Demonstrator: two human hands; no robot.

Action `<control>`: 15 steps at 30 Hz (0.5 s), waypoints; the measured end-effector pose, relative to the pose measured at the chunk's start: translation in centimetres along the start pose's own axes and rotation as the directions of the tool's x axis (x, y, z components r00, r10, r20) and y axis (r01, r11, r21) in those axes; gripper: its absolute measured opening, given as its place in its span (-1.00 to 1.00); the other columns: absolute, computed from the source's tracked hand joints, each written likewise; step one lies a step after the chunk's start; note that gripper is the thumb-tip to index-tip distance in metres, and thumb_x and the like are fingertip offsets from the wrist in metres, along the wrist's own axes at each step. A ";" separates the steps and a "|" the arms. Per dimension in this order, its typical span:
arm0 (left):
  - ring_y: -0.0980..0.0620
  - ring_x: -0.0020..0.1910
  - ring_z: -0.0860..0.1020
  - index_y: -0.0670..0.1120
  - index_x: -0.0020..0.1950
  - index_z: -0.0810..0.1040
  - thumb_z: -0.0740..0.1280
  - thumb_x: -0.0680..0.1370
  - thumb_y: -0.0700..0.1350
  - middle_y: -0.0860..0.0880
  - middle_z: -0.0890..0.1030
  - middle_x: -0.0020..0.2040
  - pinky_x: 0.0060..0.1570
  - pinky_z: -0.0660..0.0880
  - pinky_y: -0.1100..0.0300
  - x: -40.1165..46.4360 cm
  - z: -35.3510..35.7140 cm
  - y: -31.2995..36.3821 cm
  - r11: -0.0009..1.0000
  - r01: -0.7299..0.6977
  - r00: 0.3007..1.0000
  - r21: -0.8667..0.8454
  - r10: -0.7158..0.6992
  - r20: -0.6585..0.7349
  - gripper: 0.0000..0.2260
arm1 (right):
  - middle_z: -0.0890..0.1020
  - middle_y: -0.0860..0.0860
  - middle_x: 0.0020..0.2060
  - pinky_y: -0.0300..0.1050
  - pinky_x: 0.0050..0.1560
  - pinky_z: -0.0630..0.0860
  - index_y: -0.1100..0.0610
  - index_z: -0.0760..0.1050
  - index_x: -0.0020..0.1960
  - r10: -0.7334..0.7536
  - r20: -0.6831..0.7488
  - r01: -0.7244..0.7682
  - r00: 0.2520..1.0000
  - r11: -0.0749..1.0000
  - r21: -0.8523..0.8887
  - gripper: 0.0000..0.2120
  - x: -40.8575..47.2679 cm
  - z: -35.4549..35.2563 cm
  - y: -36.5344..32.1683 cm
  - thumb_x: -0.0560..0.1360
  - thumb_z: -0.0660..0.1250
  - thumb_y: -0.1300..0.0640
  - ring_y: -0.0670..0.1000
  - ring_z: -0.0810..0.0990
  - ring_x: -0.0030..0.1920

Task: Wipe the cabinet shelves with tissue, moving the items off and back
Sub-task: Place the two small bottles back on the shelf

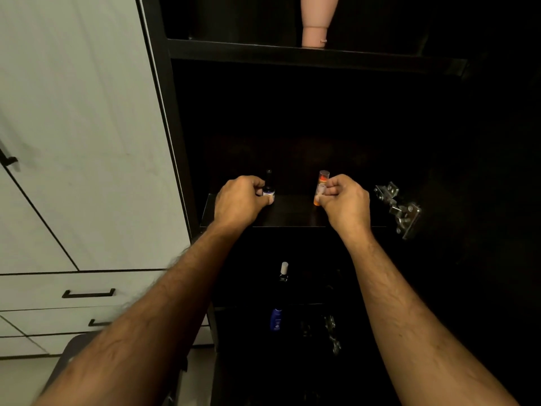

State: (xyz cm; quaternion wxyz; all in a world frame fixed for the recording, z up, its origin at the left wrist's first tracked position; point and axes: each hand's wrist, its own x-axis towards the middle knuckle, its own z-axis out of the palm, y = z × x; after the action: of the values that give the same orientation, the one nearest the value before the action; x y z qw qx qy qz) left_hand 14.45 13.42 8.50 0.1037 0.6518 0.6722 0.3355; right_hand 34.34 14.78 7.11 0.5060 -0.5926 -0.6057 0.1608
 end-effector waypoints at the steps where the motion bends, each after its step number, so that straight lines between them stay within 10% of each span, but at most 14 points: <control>1: 0.07 0.20 0.53 -0.05 0.36 0.49 0.46 0.49 0.00 0.05 0.62 0.15 0.20 0.44 0.10 0.0 0.0 0.0 1.000 -0.001 1.000 0.000 0.001 0.002 -0.54 | 0.62 -0.12 -0.30 -0.36 -0.14 0.59 0.07 0.56 -0.10 -0.002 0.006 0.002 1.000 1.000 -0.012 -0.87 0.1 0.0 0.1 0.43 0.48 0.23 -0.31 0.59 -0.29; 7: 0.08 0.19 0.54 -0.05 0.36 0.49 0.45 0.50 0.00 0.05 0.62 0.15 0.17 0.44 0.13 0.0 0.1 -0.2 1.000 -0.024 1.000 0.009 0.024 0.000 -0.55 | 0.61 -0.29 -0.33 0.24 0.31 0.41 -0.10 0.50 -0.21 -0.013 0.014 0.013 1.000 0.999 -0.033 -0.73 0.4 0.7 1.1 0.37 0.52 0.22 -0.34 0.58 -0.23; 15: 0.07 0.20 0.54 -0.05 0.37 0.49 0.45 0.50 0.00 0.05 0.63 0.14 0.17 0.44 0.11 0.1 0.1 -0.3 1.000 -0.026 1.000 0.008 0.026 0.007 -0.54 | 0.61 -0.14 -0.34 0.16 0.50 0.16 -0.04 0.52 -0.16 -0.037 -0.015 0.036 0.999 0.998 -0.058 -0.78 0.6 0.8 1.0 0.39 0.49 0.24 -0.18 0.61 -0.21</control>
State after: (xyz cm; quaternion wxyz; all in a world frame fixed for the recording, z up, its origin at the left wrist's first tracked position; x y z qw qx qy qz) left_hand 14.28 13.54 8.30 0.0989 0.6621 0.6646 0.3318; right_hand 34.38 15.87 6.25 0.4966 -0.5972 -0.6166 0.1291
